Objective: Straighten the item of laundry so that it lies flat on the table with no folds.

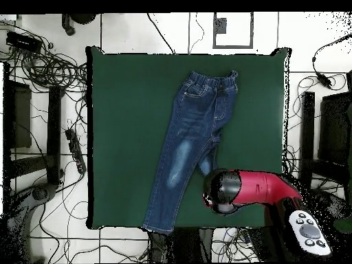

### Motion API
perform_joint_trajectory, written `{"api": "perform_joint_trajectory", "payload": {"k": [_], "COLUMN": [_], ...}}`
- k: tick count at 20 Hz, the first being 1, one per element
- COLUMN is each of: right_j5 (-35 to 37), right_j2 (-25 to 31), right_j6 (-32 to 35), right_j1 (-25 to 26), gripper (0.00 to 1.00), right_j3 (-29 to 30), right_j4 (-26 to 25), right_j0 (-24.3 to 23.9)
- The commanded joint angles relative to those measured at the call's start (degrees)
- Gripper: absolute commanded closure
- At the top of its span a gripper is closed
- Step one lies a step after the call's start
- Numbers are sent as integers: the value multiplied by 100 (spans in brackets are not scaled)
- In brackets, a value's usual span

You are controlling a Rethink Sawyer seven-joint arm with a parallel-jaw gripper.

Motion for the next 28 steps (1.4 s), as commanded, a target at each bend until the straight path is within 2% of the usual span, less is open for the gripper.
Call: {"api": "perform_joint_trajectory", "payload": {"k": [1,7,12,16,21,28], "right_j5": [-854,-1406,-1373,-881,-312,166], "right_j2": [925,1160,1208,1201,936,818], "right_j6": [-718,-740,-659,-776,-852,-947], "right_j1": [515,494,446,581,777,825], "gripper": [0,0,0,0,0,0], "right_j3": [-392,-339,-273,-369,-615,-781], "right_j4": [-490,-757,-880,-829,-938,-1072], "right_j0": [-32,-287,-345,-400,-242,-189]}}
